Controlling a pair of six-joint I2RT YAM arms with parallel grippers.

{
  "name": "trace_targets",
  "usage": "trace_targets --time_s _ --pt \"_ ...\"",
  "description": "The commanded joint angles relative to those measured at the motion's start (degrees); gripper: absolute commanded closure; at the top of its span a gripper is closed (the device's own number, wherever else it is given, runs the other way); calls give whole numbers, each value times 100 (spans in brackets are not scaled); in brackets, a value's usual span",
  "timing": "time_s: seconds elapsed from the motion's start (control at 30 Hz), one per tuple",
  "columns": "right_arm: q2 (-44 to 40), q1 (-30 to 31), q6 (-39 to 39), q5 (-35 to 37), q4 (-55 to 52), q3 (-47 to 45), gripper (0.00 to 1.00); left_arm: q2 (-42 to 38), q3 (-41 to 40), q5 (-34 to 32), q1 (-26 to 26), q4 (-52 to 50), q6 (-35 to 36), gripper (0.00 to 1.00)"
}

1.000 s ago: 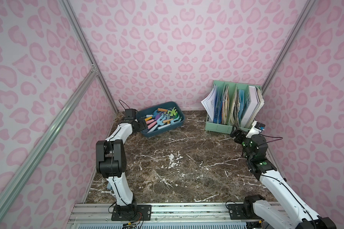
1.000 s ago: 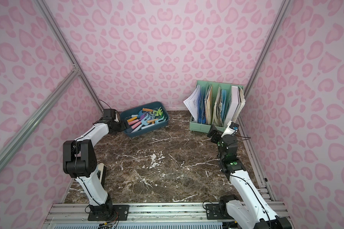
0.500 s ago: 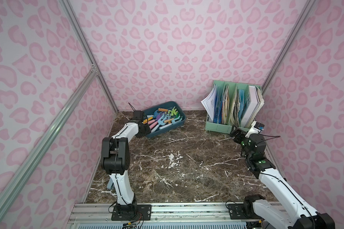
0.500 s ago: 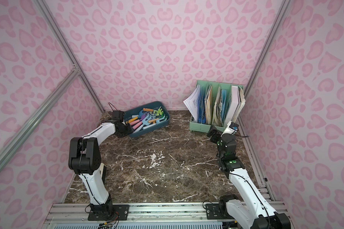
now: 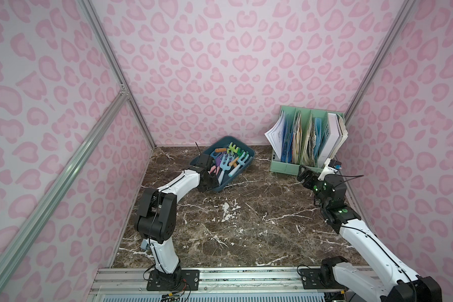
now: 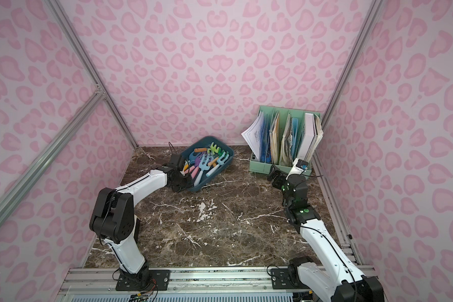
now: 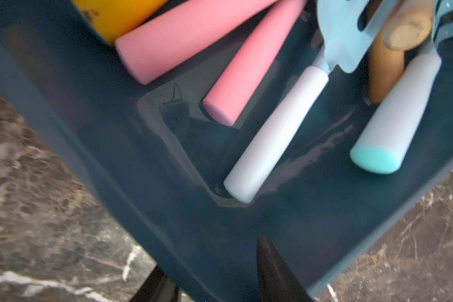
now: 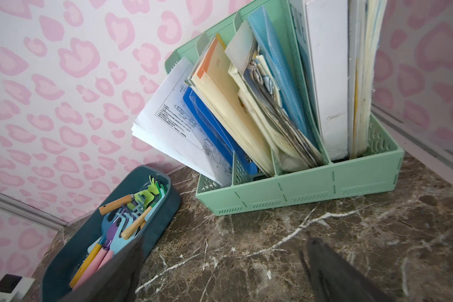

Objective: Take the hand rake out of the storage box
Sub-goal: Adjust the storage box at the center of the board.

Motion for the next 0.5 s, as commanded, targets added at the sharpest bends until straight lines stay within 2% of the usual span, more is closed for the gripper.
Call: trace_targets --time_s 0.0,0.1,0.2,0.27,0.37,0.4,0.47 --pt "143 119 199 -53 -119 107 1 -2 6 79 -456 23 53 49" --pt "372 270 316 -199 -171 225 1 0 -19 141 -756 29 11 41" --pt "707 520 433 -273 -264 437 1 -287 -103 141 -818 44 99 37" --pt "938 734 470 -432 -169 558 1 -635 -242 153 -818 77 263 29" --pt "1456 1157 517 -493 -8 825 1 -1216 -375 271 -792 106 608 10" --pt "1712 1288 562 -439 -105 1020 5 -1400 -363 254 -776 64 737 2" --pt "2215 1478 620 -409 -246 1451 9 -1719 -390 188 -704 134 941 1"
